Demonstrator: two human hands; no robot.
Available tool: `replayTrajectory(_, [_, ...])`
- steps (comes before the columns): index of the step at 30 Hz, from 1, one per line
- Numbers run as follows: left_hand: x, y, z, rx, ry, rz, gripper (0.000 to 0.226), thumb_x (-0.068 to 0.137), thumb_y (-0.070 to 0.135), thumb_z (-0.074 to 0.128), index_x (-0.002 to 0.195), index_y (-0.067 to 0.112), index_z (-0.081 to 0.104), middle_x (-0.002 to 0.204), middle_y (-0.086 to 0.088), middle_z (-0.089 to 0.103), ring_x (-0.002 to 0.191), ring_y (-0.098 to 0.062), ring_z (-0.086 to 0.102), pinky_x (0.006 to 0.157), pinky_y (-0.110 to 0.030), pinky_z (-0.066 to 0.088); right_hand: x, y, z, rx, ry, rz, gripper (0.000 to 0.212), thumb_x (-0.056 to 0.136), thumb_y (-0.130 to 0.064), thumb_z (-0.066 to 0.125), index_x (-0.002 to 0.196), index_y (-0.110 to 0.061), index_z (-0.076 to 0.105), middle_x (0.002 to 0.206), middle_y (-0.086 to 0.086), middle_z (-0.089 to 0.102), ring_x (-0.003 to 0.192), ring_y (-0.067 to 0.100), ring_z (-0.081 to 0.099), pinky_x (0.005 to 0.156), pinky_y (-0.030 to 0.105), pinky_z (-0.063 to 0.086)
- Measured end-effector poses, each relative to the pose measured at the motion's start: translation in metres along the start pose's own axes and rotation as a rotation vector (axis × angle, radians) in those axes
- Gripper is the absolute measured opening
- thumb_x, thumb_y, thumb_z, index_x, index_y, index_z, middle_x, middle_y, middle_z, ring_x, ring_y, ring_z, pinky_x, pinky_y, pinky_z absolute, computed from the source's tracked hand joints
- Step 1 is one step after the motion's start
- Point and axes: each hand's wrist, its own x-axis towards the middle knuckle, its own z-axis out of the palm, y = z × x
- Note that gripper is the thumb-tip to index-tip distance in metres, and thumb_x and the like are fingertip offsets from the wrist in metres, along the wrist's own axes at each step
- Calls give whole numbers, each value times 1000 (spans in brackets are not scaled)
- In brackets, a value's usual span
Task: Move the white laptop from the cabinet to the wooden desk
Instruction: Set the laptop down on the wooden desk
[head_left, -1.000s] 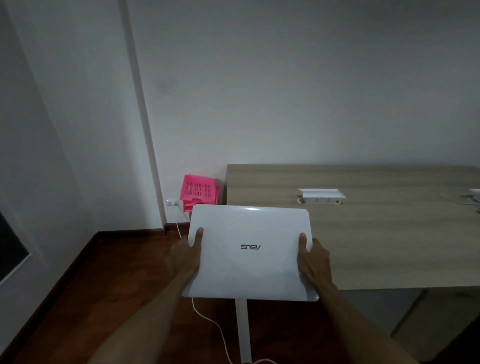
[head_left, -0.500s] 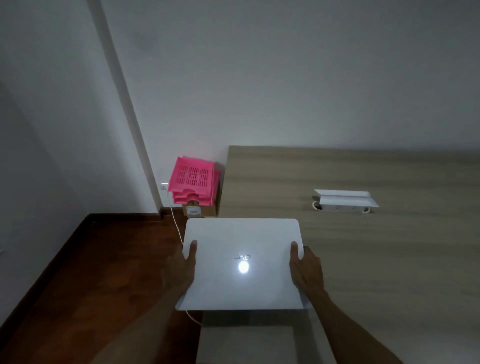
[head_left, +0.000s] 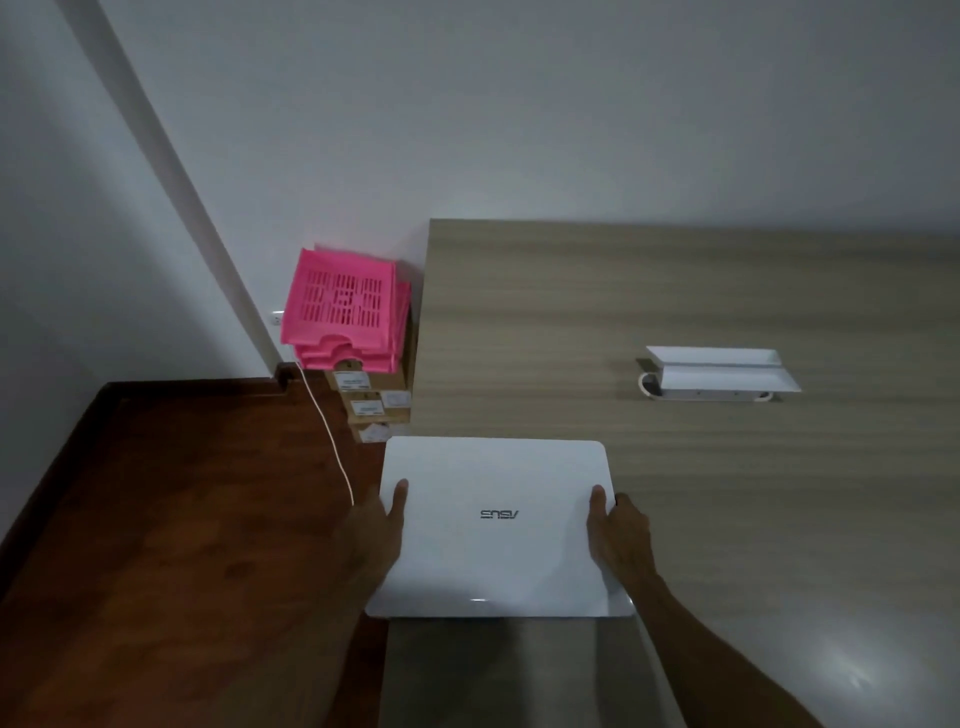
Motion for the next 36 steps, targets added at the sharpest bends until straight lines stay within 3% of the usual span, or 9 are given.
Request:
replayTrajectory(2, [7,1,10,79,-17,6,74,89,72,26,103,8,61,94,-15,70,92,-35,67,88,-43,47,13,6,5,-28,-6,11,62,97,-56,34,111,-2,60,113,20,66,103,38,64,89,44,52])
replayTrajectory(6, [14,-5,33,155,5,49,74,89,73,20,76,11,57,70,-12,65,68,-30,65,71,-40,53,31,12,11,-99,-33,32,65,98,-56,32,119,0,57,119,24,63,108,41,62,91,45,51])
replayTrajectory(12, [17,10,41,154,-4,2,51,95,55,40,89,9,60,87,-14,65,90,-33,64,89,-43,46,54,6,6,-208,-91,15,64,99,-53,30,127,1,52,125,27,61,114,43,60,95,45,47])
replayTrajectory(22, [29,1,56,334,1,126,82,91,70,15,75,4,62,62,-16,65,58,-35,65,68,-44,55,68,-2,8,-389,-145,40,72,99,-58,18,132,-2,49,129,26,58,117,42,58,97,46,45])
replayTrajectory(28, [34,0,55,416,18,130,76,90,67,22,90,5,65,73,-18,69,67,-38,68,71,-46,54,75,-6,2,-563,-202,17,69,101,-53,15,136,-5,51,134,19,58,124,36,55,103,44,41])
replayTrajectory(32, [34,6,47,477,-10,160,66,93,63,30,94,6,63,83,-18,70,74,-36,68,72,-42,52,75,-11,-5,-556,-266,8,60,103,-45,16,143,-8,43,141,20,51,132,38,48,110,48,38])
replayTrajectory(36, [38,9,35,560,-72,215,71,92,65,23,95,7,64,90,-15,70,79,-30,69,69,-36,50,74,-11,-10,-490,-321,38,59,103,-45,23,146,-8,38,144,22,46,133,40,45,110,49,38])
